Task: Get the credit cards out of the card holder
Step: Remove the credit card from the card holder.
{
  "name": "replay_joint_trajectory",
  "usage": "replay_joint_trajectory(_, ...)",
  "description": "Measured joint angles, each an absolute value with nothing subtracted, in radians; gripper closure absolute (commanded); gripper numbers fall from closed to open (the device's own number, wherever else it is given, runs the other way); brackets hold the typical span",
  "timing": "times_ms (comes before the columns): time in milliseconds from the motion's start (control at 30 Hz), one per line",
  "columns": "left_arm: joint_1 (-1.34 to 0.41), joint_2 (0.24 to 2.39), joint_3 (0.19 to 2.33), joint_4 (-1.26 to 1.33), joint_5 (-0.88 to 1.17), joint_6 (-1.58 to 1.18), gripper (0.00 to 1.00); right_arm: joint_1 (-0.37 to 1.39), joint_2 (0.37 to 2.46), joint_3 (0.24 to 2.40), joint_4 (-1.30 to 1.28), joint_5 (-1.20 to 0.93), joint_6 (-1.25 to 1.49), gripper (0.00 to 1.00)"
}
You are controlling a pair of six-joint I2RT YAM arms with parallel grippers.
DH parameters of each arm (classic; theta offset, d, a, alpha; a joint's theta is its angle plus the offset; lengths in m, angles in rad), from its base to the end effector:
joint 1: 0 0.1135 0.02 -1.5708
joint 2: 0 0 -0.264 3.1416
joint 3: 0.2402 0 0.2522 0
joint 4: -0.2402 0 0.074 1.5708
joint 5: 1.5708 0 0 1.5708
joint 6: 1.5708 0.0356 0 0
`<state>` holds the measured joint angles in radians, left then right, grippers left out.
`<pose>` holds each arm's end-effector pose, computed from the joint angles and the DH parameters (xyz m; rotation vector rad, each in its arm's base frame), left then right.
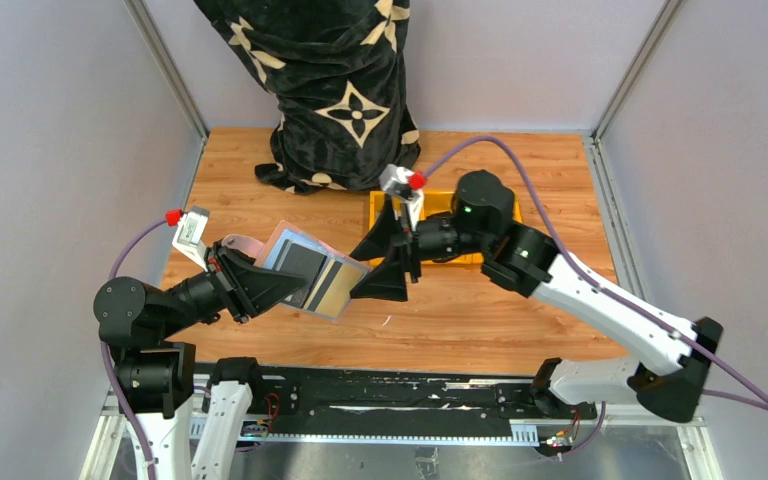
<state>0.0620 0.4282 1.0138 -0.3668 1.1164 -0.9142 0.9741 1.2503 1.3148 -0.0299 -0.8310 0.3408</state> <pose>0.0402 -0.0296 0.4280 0.2850 1.6267 -1.4125 0.1330 0.2425 0.4431 -1.2276 1.3308 1.6170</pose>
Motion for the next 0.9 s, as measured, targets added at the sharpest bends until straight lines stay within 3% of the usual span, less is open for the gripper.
replay_joint_trajectory(67,0.062,0.430,1.014,-0.367,1.107,-0.915,0.96,0.963,1.188,1.282,-0.028,-0.781,0.324,0.19)
replay_joint_trajectory(200,0.062,0.446,1.014,-0.368,1.057,-0.908,0.96,0.959,1.074,1.265,0.004,-0.714,0.318,0.35)
replay_joint_trajectory(333,0.062,0.464,1.004,-0.367,0.977,-0.900,0.97,0.960,1.051,1.264,0.092,-0.691,0.381,0.41)
replay_joint_trajectory(700,0.062,0.455,0.941,-0.348,0.920,-0.941,0.95,1.019,1.335,1.248,0.407,-0.721,0.693,0.43)
replay_joint_trajectory(900,0.062,0.452,0.941,-0.300,0.956,-0.984,0.94,1.021,1.377,1.245,0.462,-0.733,0.773,0.45)
